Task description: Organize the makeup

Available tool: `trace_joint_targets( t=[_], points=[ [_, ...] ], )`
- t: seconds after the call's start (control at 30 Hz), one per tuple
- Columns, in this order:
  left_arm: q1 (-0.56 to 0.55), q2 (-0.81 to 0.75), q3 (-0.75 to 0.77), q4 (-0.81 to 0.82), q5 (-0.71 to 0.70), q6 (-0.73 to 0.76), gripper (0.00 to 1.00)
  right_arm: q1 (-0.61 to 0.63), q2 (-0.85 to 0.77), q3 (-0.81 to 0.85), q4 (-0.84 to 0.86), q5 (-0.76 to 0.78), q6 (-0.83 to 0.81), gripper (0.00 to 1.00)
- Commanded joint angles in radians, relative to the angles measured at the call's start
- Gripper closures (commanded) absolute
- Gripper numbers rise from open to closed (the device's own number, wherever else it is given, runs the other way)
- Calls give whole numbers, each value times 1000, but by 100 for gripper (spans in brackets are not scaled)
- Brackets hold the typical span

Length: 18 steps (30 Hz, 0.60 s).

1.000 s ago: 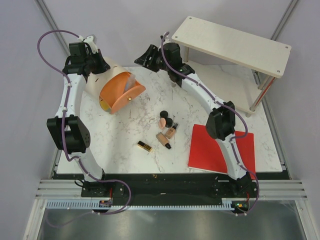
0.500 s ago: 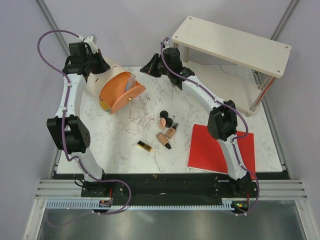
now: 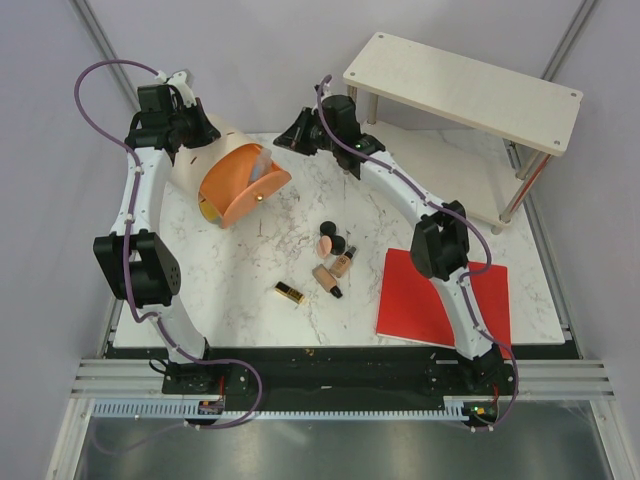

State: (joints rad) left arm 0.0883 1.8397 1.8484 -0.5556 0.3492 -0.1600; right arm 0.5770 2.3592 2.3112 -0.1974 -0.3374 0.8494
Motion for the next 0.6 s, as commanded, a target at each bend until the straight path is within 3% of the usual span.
trace_joint_targets(
  t=[0.0,0.37,0.57],
  points=[
    [7,61,-29,-198,-21,5,98,26,34,43,-5,-20,5,100],
    [7,55,-32,-199,-29,10,98,38,74,76,-31,-25,4,100],
    [7,53,-32,-201,-27,8,98,32,-11,21,-7,105,-55,100]
  ],
)
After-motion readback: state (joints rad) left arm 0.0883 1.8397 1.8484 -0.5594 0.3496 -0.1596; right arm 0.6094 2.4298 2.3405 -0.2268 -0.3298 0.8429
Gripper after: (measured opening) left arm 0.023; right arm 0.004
